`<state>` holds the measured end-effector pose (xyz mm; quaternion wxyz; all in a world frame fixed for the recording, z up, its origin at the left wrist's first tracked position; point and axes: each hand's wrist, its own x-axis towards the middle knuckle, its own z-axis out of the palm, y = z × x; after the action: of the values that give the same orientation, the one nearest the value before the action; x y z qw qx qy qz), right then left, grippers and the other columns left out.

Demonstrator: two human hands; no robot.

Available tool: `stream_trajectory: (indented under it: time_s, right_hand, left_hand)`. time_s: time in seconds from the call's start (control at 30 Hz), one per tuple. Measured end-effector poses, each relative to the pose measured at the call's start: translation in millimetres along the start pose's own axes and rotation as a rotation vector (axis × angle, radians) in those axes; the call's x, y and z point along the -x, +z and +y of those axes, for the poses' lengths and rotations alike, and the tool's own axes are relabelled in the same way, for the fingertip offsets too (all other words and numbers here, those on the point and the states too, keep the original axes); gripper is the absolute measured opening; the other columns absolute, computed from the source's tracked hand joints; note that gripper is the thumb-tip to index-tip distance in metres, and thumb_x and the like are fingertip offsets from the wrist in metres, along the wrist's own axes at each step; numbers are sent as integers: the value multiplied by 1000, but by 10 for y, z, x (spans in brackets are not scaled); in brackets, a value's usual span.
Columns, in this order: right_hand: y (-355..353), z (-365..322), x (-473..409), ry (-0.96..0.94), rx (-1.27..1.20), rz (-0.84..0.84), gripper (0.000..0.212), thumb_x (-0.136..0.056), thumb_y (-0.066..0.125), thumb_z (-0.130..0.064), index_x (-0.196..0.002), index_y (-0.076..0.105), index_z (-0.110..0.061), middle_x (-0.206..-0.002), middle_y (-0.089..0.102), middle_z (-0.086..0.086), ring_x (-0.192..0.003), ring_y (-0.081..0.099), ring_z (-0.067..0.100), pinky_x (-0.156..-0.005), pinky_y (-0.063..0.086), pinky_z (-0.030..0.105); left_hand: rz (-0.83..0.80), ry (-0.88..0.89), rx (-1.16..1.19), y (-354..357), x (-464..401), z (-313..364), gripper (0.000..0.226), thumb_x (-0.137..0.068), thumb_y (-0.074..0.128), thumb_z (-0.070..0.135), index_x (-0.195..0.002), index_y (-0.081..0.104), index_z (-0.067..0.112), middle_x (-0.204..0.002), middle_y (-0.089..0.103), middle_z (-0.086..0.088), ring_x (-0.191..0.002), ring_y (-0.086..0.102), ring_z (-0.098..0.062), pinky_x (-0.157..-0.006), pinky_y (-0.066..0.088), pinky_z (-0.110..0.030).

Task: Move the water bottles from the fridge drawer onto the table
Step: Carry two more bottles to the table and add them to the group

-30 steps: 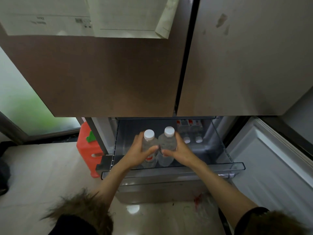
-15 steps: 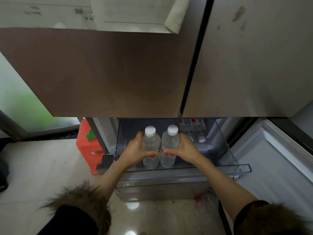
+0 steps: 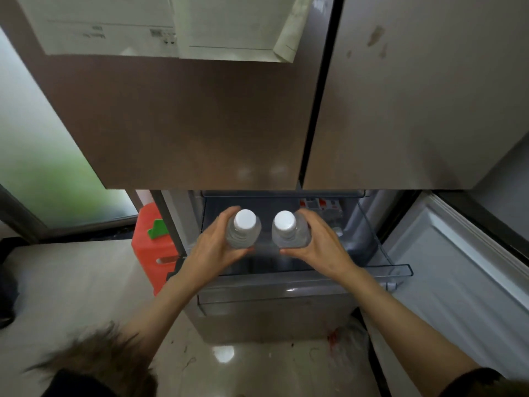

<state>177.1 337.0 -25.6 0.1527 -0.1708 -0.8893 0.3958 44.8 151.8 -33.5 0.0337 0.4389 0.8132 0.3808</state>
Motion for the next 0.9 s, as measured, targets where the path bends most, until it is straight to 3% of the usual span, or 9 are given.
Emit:
stream_trajectory:
  time_s: [0.13, 0.23, 0.33, 0.4, 0.6, 0.7, 0.8, 0.9]
  right_hand:
    - [-140, -181, 103, -46, -77, 35, 64, -61, 85, -28, -111, 45, -32, -110, 52, -15, -103, 51, 7, -83, 41, 21]
    - [-248, -365, 232, -107, -118, 63, 66, -61, 85, -27, -111, 43, -37, -110, 53, -15, -104, 51, 9, -85, 44, 28]
    - [-322, -649, 331, -177, -184, 29, 71, -61, 84, -29, -119, 43, -34, -114, 53, -13, -106, 51, 10, -89, 45, 32]
    - [-311, -885, 376, -230, -250, -6, 73, -61, 83, -32, -122, 43, -33, -116, 54, -13, -108, 52, 10, -91, 47, 35]
    - [21, -1566, 574, -357, -417, -182, 56, -69, 76, -36, -113, 42, -40, -103, 50, -26, -97, 53, -2, -82, 47, 21]
    - [365, -1846, 713, -403, -461, -284, 46, -70, 76, -36, -105, 48, -45, -99, 57, -26, -94, 58, -2, -80, 50, 23]
    - [800, -2178, 882, -434, -470, -421, 45, -74, 74, -29, -110, 49, -36, -99, 59, -21, -91, 58, -2, -78, 51, 22]
    - [1309, -2596, 1087, -485, -474, -532, 49, -71, 76, -31, -111, 48, -36, -102, 60, -19, -94, 59, 0, -80, 50, 24]
  left_hand:
    - [100, -9, 0, -204, 171, 351, 81, -70, 79, 28, -136, 32, 21, -129, 49, 7, -112, 44, -1, -96, 35, -17]
    - [262, -53, 12, -347, 342, 659, 81, -67, 79, 31, -134, 34, 21, -119, 50, 12, -107, 45, -1, -95, 35, -8]
    - [401, -136, 152, -524, 545, 910, 78, -64, 80, 34, -129, 38, 23, -124, 55, 4, -110, 54, -12, -95, 46, -28]
    - [502, -180, 261, -657, 712, 1051, 76, -62, 81, 35, -125, 39, 28, -121, 56, 3, -110, 56, -14, -94, 49, -35]
    - [726, -299, 289, -1126, 1455, 1138, 72, -60, 75, 37, -123, 41, 28, -112, 56, 10, -99, 59, 1, -80, 51, -18]
    - [821, -365, 241, -1364, 1966, 1056, 63, -65, 76, 31, -120, 45, 26, -108, 58, 13, -97, 60, 1, -80, 51, -20]
    - [952, -432, 207, -1583, 2522, 953, 51, -70, 76, 24, -112, 49, 31, -103, 61, 14, -91, 62, 1, -79, 51, -23]
    - [1048, -504, 172, -1841, 3104, 852, 46, -71, 76, 31, -107, 48, 41, -102, 60, 18, -91, 62, 1, -78, 51, -23]
